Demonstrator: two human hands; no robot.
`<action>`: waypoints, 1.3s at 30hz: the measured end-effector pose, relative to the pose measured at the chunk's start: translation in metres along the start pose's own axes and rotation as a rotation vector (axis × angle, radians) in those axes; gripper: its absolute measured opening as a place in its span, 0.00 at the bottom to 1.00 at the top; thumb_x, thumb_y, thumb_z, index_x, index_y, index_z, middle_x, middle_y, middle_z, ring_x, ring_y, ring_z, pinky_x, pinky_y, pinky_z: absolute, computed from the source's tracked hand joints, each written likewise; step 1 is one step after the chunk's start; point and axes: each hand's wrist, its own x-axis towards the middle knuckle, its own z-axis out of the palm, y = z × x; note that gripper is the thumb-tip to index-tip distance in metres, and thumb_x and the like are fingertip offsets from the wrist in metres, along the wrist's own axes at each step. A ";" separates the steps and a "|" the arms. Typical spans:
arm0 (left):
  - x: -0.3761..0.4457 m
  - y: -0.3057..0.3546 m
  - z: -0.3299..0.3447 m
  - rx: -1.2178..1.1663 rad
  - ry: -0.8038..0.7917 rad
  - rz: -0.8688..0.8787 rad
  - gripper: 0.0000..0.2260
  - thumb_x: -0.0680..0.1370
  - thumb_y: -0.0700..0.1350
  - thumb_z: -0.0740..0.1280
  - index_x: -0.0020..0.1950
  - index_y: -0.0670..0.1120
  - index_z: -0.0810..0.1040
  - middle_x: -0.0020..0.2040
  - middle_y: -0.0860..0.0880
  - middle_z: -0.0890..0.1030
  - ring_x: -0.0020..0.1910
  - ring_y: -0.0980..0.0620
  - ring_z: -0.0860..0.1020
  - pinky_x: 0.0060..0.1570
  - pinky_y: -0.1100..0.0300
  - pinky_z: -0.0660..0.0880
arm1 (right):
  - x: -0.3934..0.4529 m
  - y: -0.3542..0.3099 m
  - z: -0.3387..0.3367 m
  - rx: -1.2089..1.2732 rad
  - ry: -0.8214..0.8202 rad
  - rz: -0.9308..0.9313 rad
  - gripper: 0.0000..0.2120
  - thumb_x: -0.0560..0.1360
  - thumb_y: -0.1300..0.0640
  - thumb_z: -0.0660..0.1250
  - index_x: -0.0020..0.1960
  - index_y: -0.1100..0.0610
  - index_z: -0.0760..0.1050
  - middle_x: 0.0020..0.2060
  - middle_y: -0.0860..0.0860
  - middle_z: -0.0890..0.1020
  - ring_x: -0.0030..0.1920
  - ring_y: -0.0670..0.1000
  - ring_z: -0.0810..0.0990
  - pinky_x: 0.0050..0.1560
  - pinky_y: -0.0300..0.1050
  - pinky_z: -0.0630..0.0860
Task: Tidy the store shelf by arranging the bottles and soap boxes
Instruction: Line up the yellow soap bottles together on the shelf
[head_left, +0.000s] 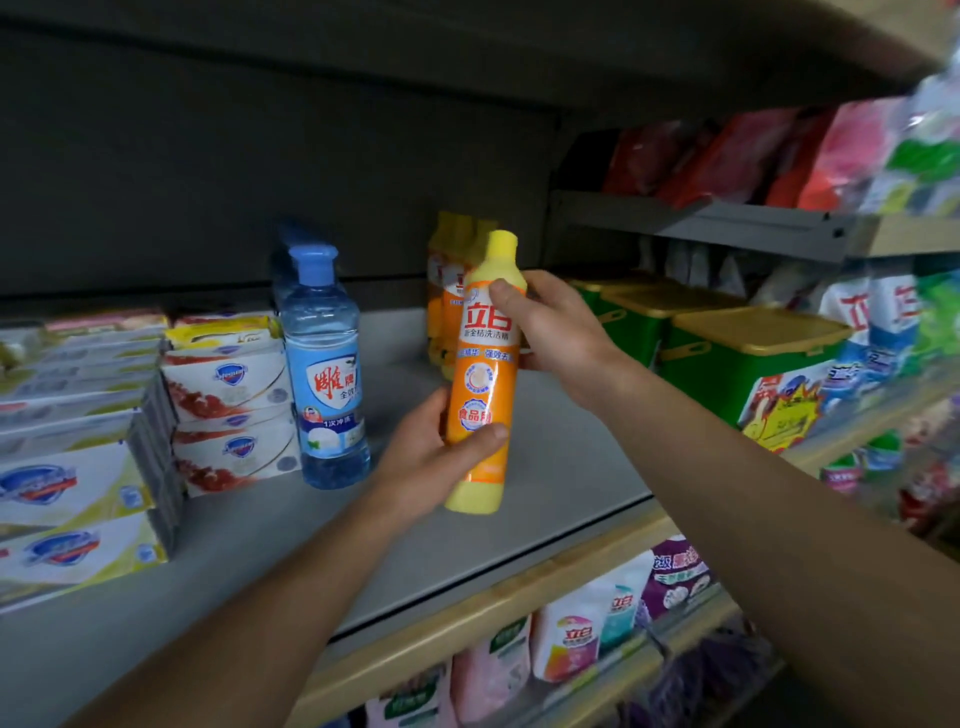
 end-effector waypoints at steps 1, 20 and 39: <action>-0.001 0.001 0.000 -0.054 -0.007 -0.029 0.15 0.68 0.51 0.73 0.52 0.53 0.77 0.43 0.56 0.85 0.42 0.58 0.83 0.39 0.64 0.79 | 0.001 0.004 0.002 0.045 -0.001 0.067 0.20 0.79 0.44 0.65 0.67 0.52 0.71 0.56 0.51 0.82 0.52 0.52 0.83 0.53 0.54 0.81; 0.000 0.005 -0.003 -0.568 -0.262 -0.355 0.27 0.71 0.57 0.64 0.65 0.45 0.73 0.49 0.40 0.84 0.39 0.45 0.82 0.38 0.52 0.81 | 0.002 0.017 -0.005 0.344 -0.068 0.091 0.15 0.78 0.47 0.68 0.59 0.55 0.75 0.53 0.56 0.84 0.50 0.55 0.85 0.50 0.56 0.83; -0.005 0.008 -0.002 -0.751 -0.269 -0.434 0.24 0.71 0.58 0.64 0.59 0.42 0.76 0.42 0.42 0.81 0.30 0.44 0.79 0.29 0.58 0.77 | 0.004 0.014 -0.003 0.545 -0.142 0.278 0.19 0.79 0.49 0.62 0.66 0.58 0.72 0.60 0.62 0.80 0.60 0.61 0.80 0.56 0.60 0.79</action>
